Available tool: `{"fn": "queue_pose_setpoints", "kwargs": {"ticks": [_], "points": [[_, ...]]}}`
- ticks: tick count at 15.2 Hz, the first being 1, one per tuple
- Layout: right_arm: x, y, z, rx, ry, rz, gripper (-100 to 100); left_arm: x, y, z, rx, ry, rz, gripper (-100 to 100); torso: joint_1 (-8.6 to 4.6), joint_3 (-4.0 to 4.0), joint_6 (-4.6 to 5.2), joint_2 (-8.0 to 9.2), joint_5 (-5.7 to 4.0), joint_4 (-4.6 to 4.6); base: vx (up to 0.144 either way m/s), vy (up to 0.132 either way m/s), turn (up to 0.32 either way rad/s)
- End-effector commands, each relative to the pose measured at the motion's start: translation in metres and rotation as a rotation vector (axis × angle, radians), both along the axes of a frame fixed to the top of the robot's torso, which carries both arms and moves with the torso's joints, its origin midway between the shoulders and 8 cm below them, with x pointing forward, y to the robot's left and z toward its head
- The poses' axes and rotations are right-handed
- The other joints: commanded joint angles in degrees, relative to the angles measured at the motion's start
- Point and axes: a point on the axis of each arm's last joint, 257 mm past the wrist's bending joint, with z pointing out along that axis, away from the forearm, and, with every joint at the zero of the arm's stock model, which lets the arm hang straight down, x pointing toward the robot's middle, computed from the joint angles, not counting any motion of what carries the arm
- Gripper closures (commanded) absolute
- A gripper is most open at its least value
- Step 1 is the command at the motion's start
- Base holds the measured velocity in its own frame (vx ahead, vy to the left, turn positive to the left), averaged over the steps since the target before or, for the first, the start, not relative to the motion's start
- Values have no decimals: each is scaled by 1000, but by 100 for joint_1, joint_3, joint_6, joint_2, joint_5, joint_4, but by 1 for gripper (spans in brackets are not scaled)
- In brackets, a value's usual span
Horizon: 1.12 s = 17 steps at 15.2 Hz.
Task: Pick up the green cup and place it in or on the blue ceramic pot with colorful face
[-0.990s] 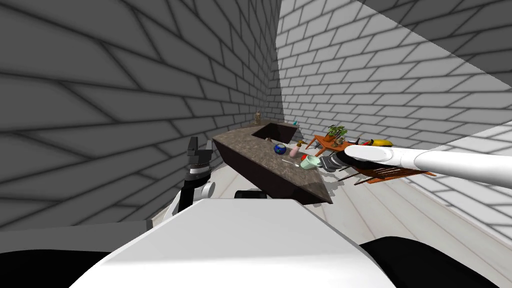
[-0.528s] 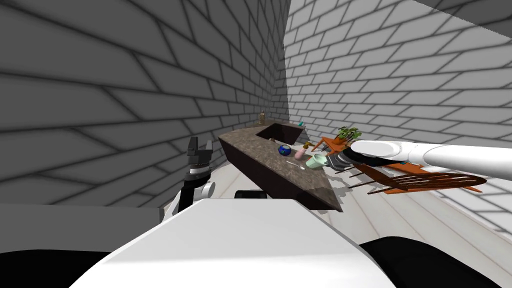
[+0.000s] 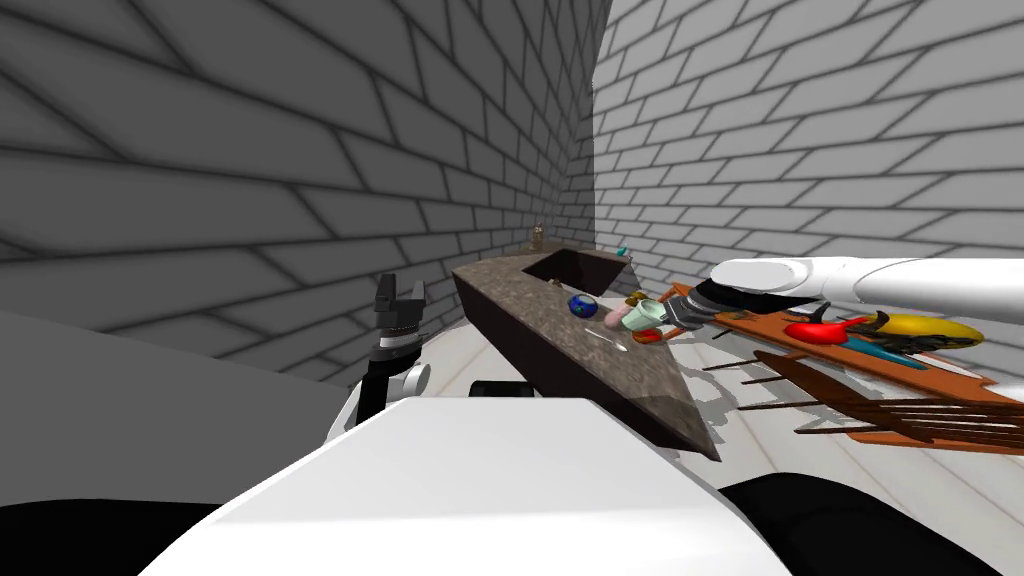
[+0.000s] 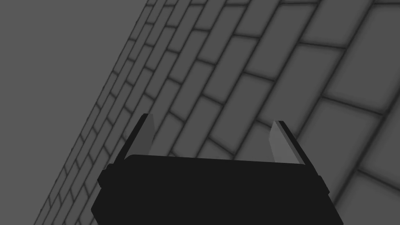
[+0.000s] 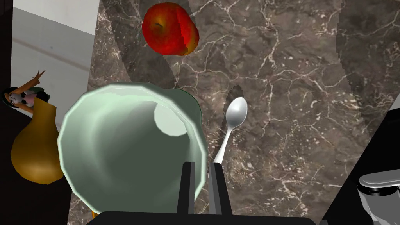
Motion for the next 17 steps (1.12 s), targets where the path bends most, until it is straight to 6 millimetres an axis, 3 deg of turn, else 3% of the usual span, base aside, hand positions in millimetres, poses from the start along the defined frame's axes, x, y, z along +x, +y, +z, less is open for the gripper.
{"fn": "queue_pose_setpoints", "kwargs": {"ticks": [1, 3, 15, 16, 17], "points": [[10, 7, 20, -3, -7, -17, 100, 0, 0, 0, 0, 0, 0, 0, 0, 0, 0, 0, 0, 0, -4, -42, 246], [10, 7, 20, -3, -7, -17, 100, 0, 0, 0, 0, 0, 0, 0, 0, -5, -11, -11, 5, 1, -1, -40, 130], [69, 70, 112, 31, -72, -52, 100, 0, 0, 0, 0, 0, 0, 0, 13, -4, -23, -15, 19, 7, 4, -63, 222], [62, 57, 103, 24, -62, -25, -100, 0, 0, 0, 0, 0, 0, 0, 14, -3, -23, -14, 20, 7, -42, -63, 191], [62, 57, 103, 23, -60, -18, -100, 0, 0, 0, 0, 0, 0, 0, 13, 2, -20, -2, 16, 8, -64, -63, 176]]}}
